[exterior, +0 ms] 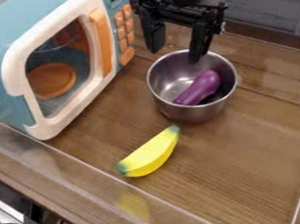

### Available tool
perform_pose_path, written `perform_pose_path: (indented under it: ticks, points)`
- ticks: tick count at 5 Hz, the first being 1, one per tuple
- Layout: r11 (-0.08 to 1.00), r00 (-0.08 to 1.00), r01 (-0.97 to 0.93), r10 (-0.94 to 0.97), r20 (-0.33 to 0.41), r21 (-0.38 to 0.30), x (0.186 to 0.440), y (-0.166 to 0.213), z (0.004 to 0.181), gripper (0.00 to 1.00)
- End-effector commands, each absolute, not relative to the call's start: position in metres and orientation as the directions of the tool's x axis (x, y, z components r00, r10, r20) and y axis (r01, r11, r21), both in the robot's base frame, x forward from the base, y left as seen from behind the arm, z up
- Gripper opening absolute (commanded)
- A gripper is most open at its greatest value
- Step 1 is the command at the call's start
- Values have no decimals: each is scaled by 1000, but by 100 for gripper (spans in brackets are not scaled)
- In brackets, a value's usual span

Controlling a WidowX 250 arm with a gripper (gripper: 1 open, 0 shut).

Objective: Remove the eggplant from inside the silver pot and put it on the table

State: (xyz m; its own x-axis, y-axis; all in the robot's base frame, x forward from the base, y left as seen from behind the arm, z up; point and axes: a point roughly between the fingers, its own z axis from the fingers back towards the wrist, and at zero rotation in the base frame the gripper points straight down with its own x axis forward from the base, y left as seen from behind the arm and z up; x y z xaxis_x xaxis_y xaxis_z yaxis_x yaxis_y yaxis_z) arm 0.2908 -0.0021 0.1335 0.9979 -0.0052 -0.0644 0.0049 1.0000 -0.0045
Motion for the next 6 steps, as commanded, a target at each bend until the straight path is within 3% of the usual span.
perform_pose_path:
  ticks: [1,3,4,5,6]
  points:
    - [1000,998,-11,11,-65,-9,295,-9,119,100]
    - [1000,999,-3,2,-42,-23,301,-33,120,100]
    - [999,998,45,-46,-37,-24,303,-36,112,0]
    - [996,995,89,-90,-34,-30,304,-40,112,100]
    - [995,995,90,-91,-31,-37,307,-57,113,100]
